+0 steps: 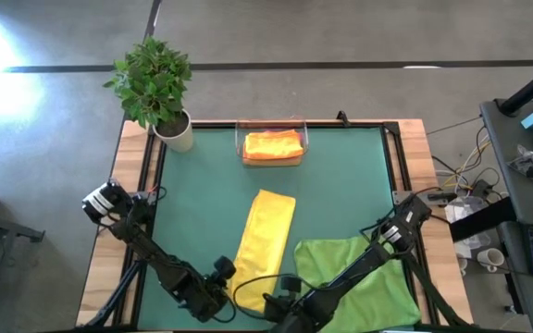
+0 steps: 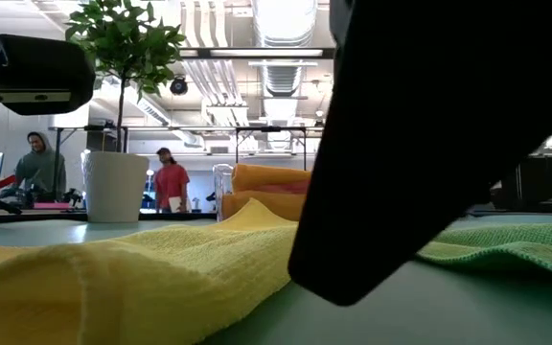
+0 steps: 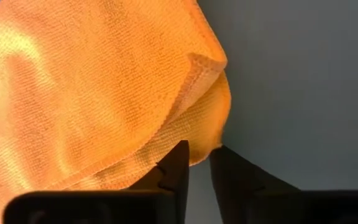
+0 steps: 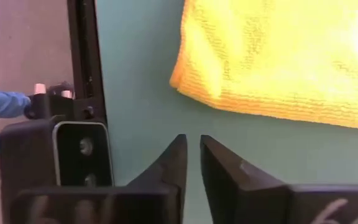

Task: Fold microfiber towels
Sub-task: Fold the yellow microfiber cloth

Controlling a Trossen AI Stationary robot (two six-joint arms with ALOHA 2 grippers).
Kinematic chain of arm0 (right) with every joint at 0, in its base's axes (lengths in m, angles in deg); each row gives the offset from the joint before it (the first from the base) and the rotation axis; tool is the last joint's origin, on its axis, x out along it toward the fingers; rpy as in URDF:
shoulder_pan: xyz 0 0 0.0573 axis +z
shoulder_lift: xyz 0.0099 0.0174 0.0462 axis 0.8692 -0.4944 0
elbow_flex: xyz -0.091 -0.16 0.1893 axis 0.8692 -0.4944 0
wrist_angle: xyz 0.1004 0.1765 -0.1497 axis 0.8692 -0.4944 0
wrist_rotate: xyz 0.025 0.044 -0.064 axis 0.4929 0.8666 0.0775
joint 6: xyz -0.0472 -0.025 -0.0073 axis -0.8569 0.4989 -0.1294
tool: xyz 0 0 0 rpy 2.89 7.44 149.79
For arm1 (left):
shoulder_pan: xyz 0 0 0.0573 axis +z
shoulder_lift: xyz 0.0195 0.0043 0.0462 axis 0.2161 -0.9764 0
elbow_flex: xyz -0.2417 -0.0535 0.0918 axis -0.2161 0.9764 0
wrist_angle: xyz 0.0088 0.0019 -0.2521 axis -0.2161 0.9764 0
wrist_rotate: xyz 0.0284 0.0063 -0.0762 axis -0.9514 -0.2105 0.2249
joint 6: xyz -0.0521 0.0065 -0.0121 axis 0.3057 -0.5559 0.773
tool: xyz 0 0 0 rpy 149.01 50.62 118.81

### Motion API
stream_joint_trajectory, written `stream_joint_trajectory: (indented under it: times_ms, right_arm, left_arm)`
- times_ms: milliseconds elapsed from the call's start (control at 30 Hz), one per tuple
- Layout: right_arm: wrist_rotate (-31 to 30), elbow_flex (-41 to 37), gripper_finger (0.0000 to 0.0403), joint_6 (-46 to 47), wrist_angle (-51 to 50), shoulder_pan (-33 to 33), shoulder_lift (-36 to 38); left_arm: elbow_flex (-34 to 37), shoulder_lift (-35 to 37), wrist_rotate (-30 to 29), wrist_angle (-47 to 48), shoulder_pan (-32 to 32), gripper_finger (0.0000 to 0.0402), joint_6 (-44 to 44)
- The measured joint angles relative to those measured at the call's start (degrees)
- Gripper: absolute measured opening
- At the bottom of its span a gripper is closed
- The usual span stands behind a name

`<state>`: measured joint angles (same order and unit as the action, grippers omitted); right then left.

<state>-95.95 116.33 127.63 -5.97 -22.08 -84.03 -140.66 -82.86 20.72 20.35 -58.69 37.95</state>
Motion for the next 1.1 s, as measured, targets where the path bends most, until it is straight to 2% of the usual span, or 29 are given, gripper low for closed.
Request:
stream_joint_trajectory:
  times_ms: [100,233,500,800,1100]
  right_arm:
    - [0.3,0.0,0.0066,0.0,-0.4,-0.2,0.0]
    - [0.3,0.0,0.0113,-1.2,-0.6,-0.2,0.0]
    - [0.3,0.0,0.0176,-2.4,-2.6,-0.2,0.0]
    - [0.3,0.0,0.0187,-3.1,-3.1,-0.2,0.0]
    - [0.3,0.0,0.0187,-4.1,-3.1,-0.2,0.0]
  left_arm:
    - [0.0,0.1,0.1,0.0,0.1,0.0036,0.0]
    - [-0.3,0.2,0.2,0.5,0.4,0.0042,-0.1]
    - [-1.6,0.2,0.1,0.4,0.9,0.0111,-0.1]
    - [-2.7,0.2,-0.3,0.4,0.9,0.0191,1.9]
    - [-3.4,-1.0,-0.7,0.0,0.9,0.0206,4.4]
